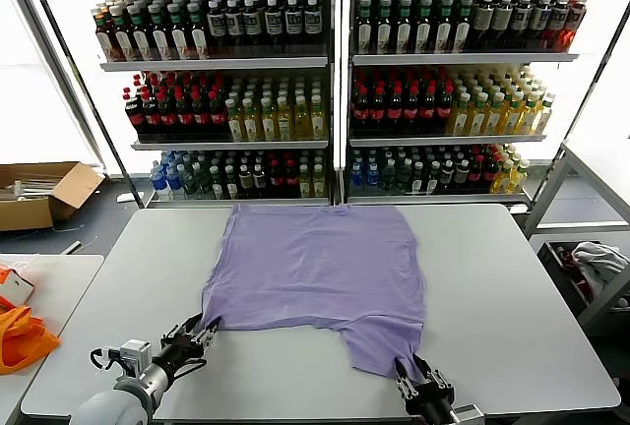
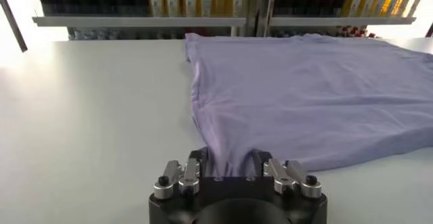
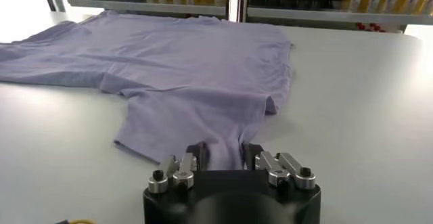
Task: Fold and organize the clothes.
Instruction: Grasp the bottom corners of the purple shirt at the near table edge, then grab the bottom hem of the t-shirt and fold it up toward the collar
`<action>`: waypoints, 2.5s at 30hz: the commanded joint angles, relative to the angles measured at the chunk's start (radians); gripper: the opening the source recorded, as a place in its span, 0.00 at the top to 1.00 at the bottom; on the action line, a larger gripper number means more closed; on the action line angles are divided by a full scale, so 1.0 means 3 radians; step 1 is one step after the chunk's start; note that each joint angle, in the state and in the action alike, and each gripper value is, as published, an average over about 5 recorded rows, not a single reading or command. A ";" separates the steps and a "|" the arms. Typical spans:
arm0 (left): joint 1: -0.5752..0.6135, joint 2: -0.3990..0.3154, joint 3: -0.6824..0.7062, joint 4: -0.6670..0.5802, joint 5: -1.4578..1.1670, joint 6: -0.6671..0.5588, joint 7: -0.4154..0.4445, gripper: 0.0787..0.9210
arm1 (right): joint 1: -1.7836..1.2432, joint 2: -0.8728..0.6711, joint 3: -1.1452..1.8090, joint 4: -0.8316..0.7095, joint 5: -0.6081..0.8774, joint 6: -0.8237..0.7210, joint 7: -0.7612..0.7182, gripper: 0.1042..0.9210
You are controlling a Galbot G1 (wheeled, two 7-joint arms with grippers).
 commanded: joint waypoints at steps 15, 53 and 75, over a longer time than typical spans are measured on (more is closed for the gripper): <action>0.0425 -0.0153 -0.0141 -0.0581 -0.0021 0.0017 -0.0045 0.99 | -0.0370 -0.0314 0.0192 0.0335 0.0260 0.0390 -0.0200 0.99; -0.0679 0.0297 0.0163 0.0191 -0.0669 -0.0618 0.0203 0.99 | 0.1426 -0.0214 0.0063 -0.0604 0.0569 0.1387 -0.0253 0.99; -0.1484 -0.0215 0.0386 0.1447 -0.0419 -0.0792 0.0225 0.92 | 0.2638 -0.0095 -0.0430 -0.2335 0.0155 0.1354 -0.0166 0.85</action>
